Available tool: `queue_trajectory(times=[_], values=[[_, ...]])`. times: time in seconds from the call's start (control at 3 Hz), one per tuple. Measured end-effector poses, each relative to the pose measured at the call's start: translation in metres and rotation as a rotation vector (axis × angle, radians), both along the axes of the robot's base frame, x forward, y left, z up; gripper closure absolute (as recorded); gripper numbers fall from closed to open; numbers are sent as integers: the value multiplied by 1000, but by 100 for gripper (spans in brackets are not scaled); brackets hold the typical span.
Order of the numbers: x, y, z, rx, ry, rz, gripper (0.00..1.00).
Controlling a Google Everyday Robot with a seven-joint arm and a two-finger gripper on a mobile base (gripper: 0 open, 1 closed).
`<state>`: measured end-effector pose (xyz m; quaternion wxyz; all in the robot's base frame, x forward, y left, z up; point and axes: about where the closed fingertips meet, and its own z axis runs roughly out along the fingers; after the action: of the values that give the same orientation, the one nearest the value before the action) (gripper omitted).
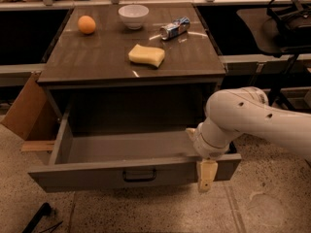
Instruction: Open top drawer
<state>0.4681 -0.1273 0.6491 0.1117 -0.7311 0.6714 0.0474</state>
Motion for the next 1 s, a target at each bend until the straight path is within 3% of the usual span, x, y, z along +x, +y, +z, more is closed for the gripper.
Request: queue_trajectory(times=[0.33, 1.0], values=[[1, -1, 6, 7, -16, 10, 0], [2, -21, 84, -13, -150, 40, 0]])
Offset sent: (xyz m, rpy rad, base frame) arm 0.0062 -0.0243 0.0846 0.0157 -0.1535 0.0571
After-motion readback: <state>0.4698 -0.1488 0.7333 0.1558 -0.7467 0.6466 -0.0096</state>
